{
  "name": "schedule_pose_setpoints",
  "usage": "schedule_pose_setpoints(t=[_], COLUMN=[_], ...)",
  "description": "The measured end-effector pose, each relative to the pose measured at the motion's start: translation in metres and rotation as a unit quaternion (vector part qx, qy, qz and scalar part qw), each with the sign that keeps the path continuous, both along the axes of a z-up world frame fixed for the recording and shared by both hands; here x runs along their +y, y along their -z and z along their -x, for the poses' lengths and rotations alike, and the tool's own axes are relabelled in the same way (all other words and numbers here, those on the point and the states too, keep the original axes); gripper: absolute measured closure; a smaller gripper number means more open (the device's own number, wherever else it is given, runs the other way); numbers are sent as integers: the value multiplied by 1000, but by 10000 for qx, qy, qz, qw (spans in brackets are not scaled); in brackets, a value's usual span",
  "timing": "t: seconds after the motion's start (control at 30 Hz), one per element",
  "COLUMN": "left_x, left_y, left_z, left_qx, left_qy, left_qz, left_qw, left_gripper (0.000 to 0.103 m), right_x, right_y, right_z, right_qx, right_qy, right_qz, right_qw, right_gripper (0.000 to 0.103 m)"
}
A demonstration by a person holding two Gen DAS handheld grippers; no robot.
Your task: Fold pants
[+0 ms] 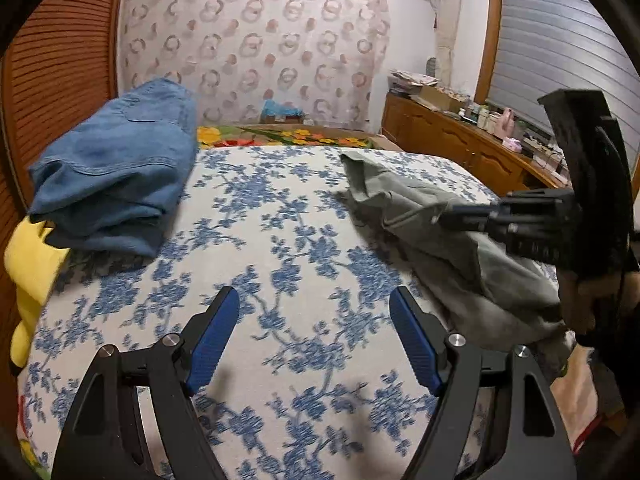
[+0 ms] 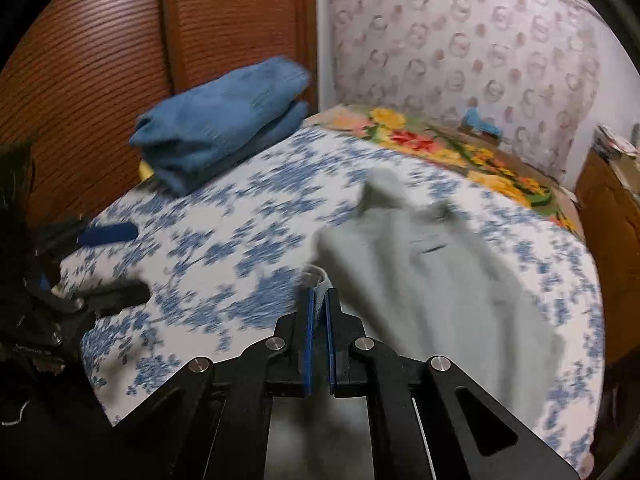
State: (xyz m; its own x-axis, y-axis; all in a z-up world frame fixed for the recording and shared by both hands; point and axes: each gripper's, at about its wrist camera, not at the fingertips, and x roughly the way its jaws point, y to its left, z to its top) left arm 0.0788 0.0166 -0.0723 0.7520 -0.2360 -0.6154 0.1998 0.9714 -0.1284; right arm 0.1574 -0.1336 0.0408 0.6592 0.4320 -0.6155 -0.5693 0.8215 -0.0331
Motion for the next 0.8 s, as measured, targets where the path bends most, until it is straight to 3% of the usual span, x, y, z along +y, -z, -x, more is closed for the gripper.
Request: schedule_pose_setpoints(t=[0.3,0.53,0.67,0.8], left_x=[-46,-84,-99,-100], left_y=[2,16,26,27], left_z=[-21,-36,-39,-39], left_qx=[110,430,566,597], left_qy=[547,1036,1151,1163], left_qz=[-259,-501,-803,-817], left_qw=[9981,9924,9885,9880], left_gripper=[25,25,25,25], right_x=[-39,-53,-59,-66], right_y=[10,13,11,12], right_z=[-25,-40,-41,-46], right_qx=[309,500,578,576], right_qy=[469,700,785,864], right_qz=[-156,-131,-145,-143], right_qw=[9983,9962,9951,9945], right_gripper=[98,98,98,98])
